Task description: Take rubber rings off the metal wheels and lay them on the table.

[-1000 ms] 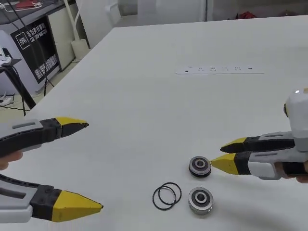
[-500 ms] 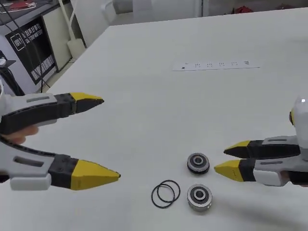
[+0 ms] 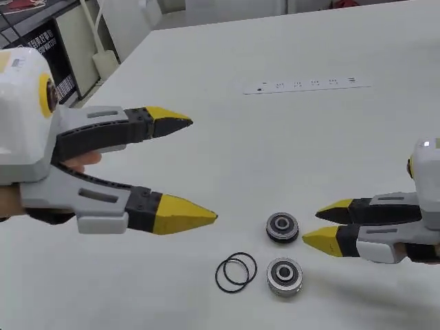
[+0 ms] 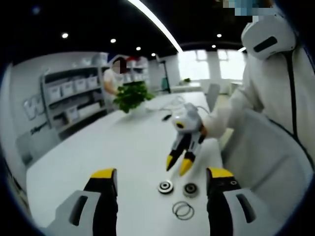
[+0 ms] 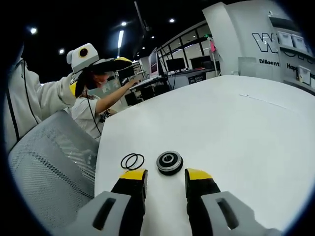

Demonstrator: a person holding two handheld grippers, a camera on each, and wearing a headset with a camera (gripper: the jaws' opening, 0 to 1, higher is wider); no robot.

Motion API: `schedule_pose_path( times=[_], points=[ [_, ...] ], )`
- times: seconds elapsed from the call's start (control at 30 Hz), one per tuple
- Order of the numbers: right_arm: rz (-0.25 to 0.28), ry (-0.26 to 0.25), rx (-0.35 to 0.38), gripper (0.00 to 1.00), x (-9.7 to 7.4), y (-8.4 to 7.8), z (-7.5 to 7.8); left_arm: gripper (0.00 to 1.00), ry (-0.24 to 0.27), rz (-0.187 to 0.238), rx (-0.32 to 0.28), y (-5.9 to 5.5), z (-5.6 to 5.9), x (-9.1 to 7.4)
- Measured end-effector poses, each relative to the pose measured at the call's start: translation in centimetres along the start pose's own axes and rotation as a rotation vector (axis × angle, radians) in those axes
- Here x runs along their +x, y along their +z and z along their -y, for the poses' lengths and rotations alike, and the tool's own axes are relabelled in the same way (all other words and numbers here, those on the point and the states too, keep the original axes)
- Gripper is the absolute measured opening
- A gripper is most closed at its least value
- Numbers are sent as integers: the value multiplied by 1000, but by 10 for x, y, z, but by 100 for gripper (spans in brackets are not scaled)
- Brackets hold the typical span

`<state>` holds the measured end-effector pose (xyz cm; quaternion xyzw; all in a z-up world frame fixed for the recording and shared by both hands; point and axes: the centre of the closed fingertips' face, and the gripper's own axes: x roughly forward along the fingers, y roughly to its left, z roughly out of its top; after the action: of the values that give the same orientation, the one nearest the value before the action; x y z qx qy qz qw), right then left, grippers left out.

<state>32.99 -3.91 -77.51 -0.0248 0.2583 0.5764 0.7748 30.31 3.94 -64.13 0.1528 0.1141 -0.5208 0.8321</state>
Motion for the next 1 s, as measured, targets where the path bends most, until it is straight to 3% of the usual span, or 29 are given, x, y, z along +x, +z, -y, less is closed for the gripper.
schedule_pose_path(
  times=[0.3, 0.63, 0.83, 1.0],
  points=[
    [4, 5, -4, 26, 7, -3, 1, 63, -26, 5, 12, -3, -7, 27],
    [-8, 9, -32, 25, 14, -7, 3, 56, -44, -27, -6, -21, -9, 61],
    [-12, 9, -45, 24, 17, -6, 5, 52, -52, -30, -11, -24, -10, 75],
    [-20, 12, -57, 24, 19, -7, 6, 47, -63, -47, -28, -33, -10, 85]
  ],
)
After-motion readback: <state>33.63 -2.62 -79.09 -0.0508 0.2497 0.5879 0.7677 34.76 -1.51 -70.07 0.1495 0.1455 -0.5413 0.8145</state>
